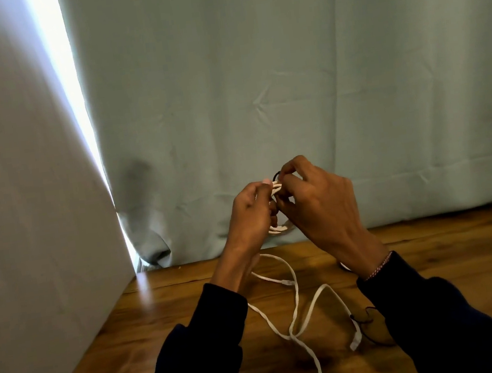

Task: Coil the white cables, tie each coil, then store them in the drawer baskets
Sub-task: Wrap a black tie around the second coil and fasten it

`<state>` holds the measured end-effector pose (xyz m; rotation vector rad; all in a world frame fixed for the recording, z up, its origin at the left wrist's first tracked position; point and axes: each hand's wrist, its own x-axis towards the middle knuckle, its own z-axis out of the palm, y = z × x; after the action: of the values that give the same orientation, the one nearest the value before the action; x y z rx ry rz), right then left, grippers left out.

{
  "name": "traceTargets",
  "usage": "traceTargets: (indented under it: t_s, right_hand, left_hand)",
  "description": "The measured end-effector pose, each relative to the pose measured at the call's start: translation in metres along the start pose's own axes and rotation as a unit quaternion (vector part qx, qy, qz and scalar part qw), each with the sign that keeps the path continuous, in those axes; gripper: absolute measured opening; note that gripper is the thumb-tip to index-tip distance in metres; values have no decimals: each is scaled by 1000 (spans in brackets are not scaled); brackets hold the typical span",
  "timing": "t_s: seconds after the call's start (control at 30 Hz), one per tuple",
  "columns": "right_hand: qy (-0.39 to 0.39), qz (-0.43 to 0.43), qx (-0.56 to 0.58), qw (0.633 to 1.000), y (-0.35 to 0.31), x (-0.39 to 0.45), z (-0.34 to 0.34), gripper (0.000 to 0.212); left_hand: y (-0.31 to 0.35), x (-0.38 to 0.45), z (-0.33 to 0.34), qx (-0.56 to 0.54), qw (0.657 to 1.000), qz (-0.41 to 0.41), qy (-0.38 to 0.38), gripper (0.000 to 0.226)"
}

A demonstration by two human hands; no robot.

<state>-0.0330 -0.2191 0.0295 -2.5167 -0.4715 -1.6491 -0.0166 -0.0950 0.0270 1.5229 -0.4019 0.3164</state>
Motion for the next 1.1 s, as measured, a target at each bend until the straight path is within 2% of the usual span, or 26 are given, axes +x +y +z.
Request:
traceTargets:
  t_s: [0.17, 0.37, 0.53, 0.67, 0.77, 0.97, 1.03, 1.1]
  right_hand:
    - [16, -33, 22, 999, -2, 0, -2, 16]
    - [-10, -19, 36, 999, -9, 1, -9, 14]
    - [-84, 21, 110, 990, -10, 7, -30, 20]
    - [-142, 113, 258, 949, -13, 11, -40, 15]
    - [-167, 167, 366, 900, -13, 11, -46, 10]
    - [-255, 163, 545, 782, -9, 17, -68, 22]
    - [-246, 145, 558, 779, -8, 16, -70, 23]
    - [-213, 133, 551, 796, -9, 15, -69, 21]
  left_hand:
    - [2, 2, -3, -49, 998, -23, 21, 26]
    - [2, 1, -3, -125, 990, -46, 54, 17]
    - [-3, 4, -5, -145, 984, -57, 87, 16]
    - [-7, 4, -3, -151, 979, -69, 117, 15]
    - [-8, 3, -3, -159, 975, -73, 135, 15]
    - [-12, 7, -1, -149, 972, -84, 159, 18]
    - [-12, 7, -2, -139, 973, -82, 165, 20]
    - [-10, 7, -2, -129, 973, -77, 177, 22]
